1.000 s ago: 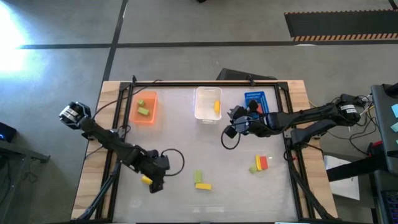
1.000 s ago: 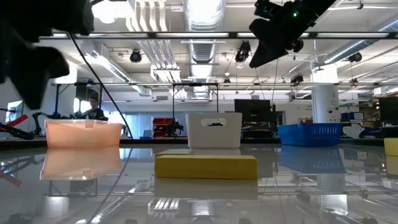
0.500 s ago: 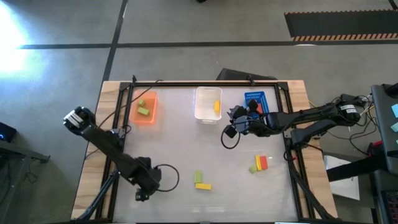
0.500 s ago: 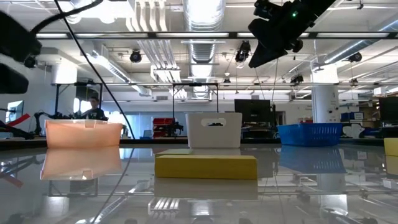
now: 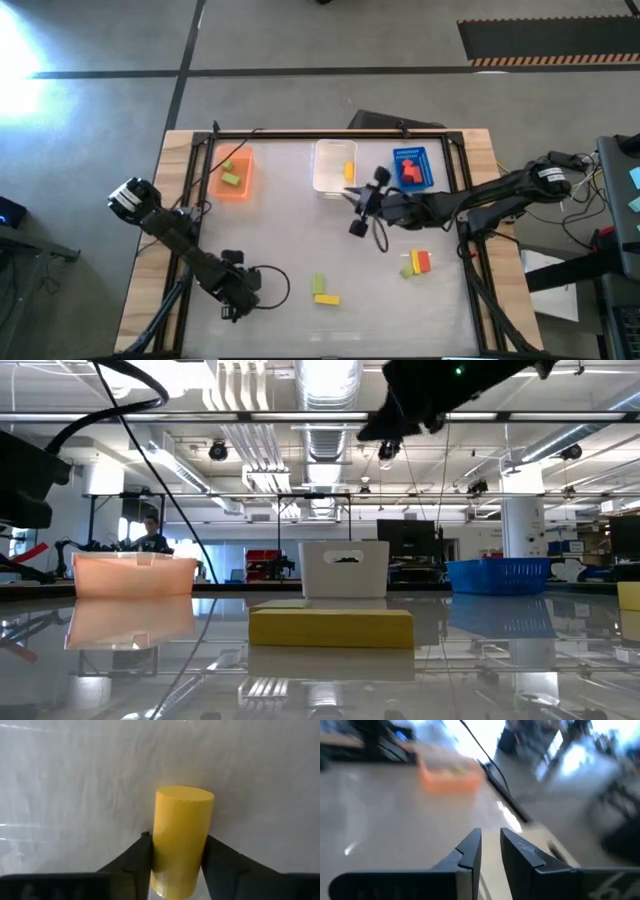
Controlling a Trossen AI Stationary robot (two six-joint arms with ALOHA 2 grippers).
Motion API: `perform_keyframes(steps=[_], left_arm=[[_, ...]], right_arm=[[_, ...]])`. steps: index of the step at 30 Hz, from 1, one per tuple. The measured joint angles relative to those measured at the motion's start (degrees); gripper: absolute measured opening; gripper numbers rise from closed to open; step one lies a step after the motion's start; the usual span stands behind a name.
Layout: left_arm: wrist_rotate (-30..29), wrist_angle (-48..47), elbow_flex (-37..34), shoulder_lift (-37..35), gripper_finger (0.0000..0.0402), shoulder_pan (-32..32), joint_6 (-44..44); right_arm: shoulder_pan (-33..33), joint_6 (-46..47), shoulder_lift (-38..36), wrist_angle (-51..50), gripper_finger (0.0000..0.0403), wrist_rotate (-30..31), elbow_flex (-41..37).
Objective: Sort & place blocks by color
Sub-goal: Put the bottom left yellow block into the white bin
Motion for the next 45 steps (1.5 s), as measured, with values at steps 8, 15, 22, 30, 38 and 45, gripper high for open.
perform_keyframes(steps=[8,15,22,30,38,45], left_arm=[[-16.79,1.38,1.84,-4.67,0.0116,-0.09,-5.07],[-43.77,21.01,-0.16,-11.72,0.0116,-0.02,11.82],[-47.88,52.46,-6.21,-15.48,0.0116,2.43,38.18],[-47.93,63.60,-9.78,-15.51,0.0116,4.94,44.00],[-51.32,63.67,-9.86,-15.51,0.0116,7.66,43.53],[-53.70,67.17,-9.90,-15.47,0.0116,11.76,43.45]], right_arm=[[-0.16,-11.87,3.10,13.17,0.0035,-17.54,3.31],[-0.07,-11.01,5.67,17.23,0.0027,-31.11,2.14],[1.81,-10.16,14.79,29.89,0.0027,-34.20,1.03],[2.57,-8.92,18.06,37.16,0.0057,-36.18,3.01],[2.58,-7.68,17.66,37.13,0.0179,-37.36,4.41],[2.45,-6.52,18.80,37.45,0.0252,-31.70,4.56]])
